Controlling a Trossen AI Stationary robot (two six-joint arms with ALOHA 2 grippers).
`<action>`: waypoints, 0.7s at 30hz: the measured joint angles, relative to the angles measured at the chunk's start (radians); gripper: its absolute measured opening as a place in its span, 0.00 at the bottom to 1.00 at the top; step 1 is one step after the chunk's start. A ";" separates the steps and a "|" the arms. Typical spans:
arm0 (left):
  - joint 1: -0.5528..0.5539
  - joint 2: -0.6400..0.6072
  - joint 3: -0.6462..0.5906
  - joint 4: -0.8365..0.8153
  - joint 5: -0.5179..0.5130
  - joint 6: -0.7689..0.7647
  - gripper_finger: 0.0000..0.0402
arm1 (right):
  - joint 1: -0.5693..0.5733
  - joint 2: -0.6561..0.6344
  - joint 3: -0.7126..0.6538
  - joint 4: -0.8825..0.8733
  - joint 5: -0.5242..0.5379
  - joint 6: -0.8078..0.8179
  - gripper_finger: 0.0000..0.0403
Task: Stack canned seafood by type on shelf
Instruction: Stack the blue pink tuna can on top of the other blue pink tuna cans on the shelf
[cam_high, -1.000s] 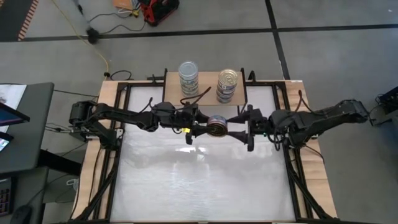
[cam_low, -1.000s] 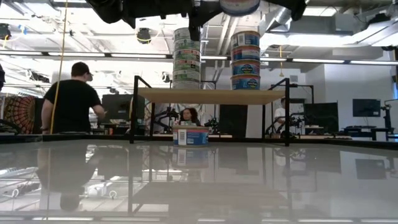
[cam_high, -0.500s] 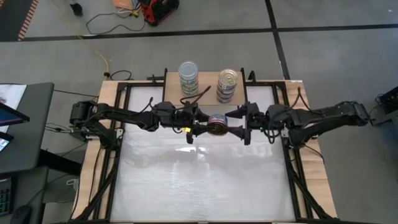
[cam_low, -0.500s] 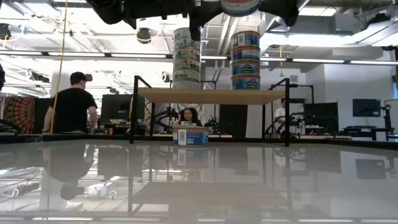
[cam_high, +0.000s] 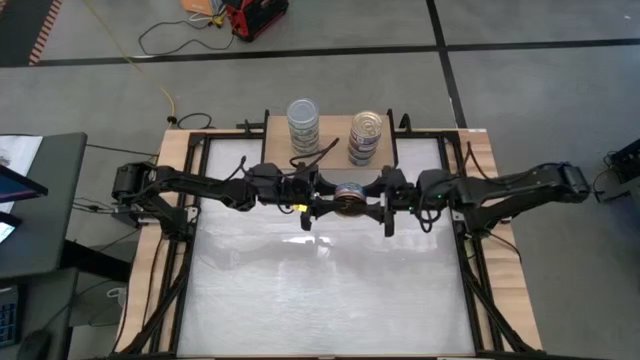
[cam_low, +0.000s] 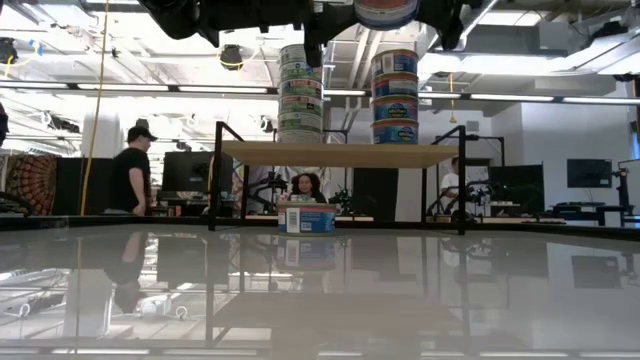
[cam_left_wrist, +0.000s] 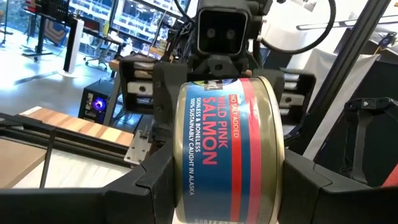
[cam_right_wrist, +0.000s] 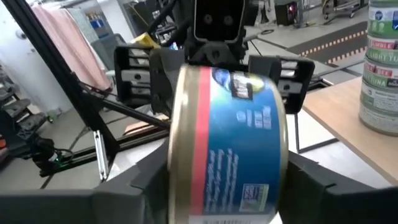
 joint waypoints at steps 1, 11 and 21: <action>0.000 0.000 0.000 0.000 0.000 0.001 0.48 | 0.000 -0.004 0.000 0.001 0.000 0.000 0.59; 0.000 0.000 0.000 0.002 -0.008 0.029 0.54 | 0.000 -0.006 0.000 0.005 0.004 -0.013 0.53; -0.004 -0.041 0.001 0.019 -0.036 0.226 0.72 | 0.000 -0.006 0.015 0.009 0.008 -0.011 0.53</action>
